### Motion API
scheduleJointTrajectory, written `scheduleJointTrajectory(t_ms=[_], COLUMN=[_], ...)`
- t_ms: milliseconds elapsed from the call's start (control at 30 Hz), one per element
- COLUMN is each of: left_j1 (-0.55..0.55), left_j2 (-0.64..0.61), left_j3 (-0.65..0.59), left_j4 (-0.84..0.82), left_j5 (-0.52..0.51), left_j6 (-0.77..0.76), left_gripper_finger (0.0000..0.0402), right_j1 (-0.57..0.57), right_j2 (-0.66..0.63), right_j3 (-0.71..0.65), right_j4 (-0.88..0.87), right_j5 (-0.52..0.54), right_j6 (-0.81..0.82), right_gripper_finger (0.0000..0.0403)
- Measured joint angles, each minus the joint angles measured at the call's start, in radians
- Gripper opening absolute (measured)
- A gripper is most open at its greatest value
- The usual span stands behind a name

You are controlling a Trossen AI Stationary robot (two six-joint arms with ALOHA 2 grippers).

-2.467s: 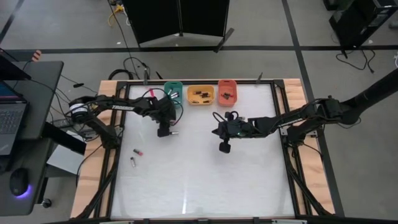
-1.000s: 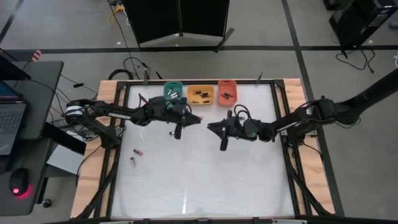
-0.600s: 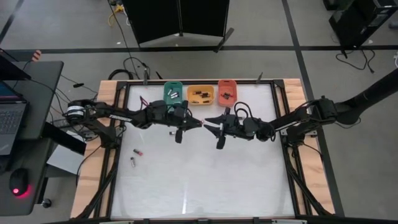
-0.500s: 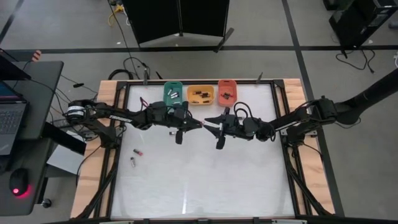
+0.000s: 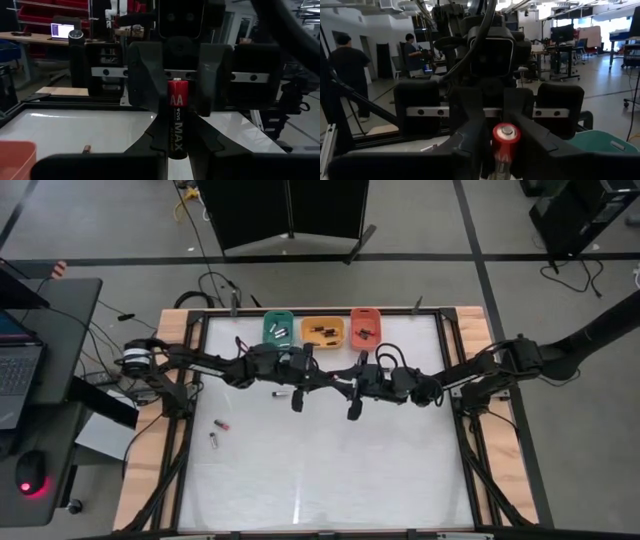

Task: Sort batteries
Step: Put the red battery into the orange bin

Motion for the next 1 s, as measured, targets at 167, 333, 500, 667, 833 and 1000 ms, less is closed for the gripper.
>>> scheduleJointTrajectory(t_ms=[167, 333, 500, 667, 833, 1000], left_j1=[0.000, 0.000, 0.000, 0.001, 0.002, 0.002], left_j2=[0.005, 0.005, 0.005, 0.005, 0.004, 0.004], left_j3=[0.006, 0.006, 0.007, 0.003, 0.003, 0.002], left_j4=[0.002, 0.000, -0.009, -0.025, -0.059, -0.066], left_j5=[0.012, 0.010, -0.011, -0.058, -0.078, -0.090], left_j6=[0.010, 0.024, 0.027, 0.049, 0.080, 0.100], left_gripper_finger=[0.0044, 0.0044, 0.0068, 0.0119, 0.0128, 0.0129], right_j1=[0.001, 0.001, 0.001, 0.000, 0.001, 0.001], right_j2=[-0.001, -0.001, 0.000, 0.001, -0.001, -0.027], right_j3=[0.000, 0.000, 0.000, 0.000, 0.000, -0.001], right_j4=[0.002, 0.001, -0.002, -0.009, -0.015, -0.017], right_j5=[0.001, 0.002, 0.006, 0.034, 0.056, 0.058], right_j6=[-0.015, -0.030, -0.044, -0.072, -0.084, -0.100], right_gripper_finger=[0.0062, 0.0062, 0.0062, 0.0062, 0.0062, 0.0062])
